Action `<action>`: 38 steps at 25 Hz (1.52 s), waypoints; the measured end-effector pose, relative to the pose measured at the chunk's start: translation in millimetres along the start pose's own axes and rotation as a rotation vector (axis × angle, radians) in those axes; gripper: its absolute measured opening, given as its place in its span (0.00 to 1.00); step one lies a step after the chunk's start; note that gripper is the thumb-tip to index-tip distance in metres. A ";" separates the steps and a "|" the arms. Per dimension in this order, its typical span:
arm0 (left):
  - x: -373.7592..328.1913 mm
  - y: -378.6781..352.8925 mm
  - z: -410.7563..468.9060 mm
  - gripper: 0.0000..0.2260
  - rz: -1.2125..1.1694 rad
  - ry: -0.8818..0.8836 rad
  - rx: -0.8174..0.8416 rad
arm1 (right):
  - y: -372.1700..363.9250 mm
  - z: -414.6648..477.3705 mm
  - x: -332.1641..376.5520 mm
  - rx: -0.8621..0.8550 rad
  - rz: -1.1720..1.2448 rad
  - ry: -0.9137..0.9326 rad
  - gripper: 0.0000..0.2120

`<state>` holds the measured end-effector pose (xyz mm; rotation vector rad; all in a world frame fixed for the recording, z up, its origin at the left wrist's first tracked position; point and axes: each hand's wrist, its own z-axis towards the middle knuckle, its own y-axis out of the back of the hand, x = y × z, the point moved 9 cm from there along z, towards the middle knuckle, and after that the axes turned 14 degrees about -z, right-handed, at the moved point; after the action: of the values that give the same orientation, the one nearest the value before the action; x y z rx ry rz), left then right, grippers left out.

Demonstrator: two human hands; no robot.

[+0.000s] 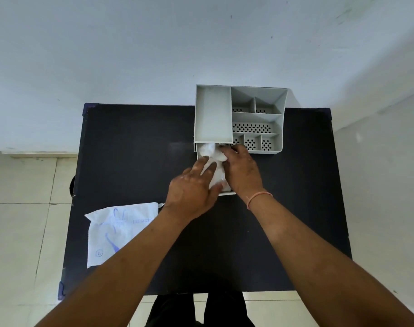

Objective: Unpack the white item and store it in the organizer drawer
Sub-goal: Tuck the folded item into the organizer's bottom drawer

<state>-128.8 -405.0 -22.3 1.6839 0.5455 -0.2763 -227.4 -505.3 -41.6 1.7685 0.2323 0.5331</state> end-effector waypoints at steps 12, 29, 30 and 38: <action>-6.1 -25.6 -2.6 0.28 0.139 -0.058 0.215 | 53.9 -25.4 19.1 -0.114 -0.147 0.047 0.19; 3.4 5.9 26.4 0.27 0.175 -0.024 0.098 | 11.6 -8.9 31.7 0.308 -0.367 0.194 0.36; 5.5 9.5 26.0 0.26 0.142 -0.042 0.051 | 21.3 -12.4 30.0 0.213 -0.327 0.171 0.33; 16.5 31.1 47.0 0.11 -0.068 0.096 -0.038 | 21.2 -14.6 -3.0 0.076 -0.191 -0.087 0.14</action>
<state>-93.5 -450.8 -12.3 1.6504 0.6766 -0.2331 -239.5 -499.6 -19.3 1.8155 0.3606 0.3129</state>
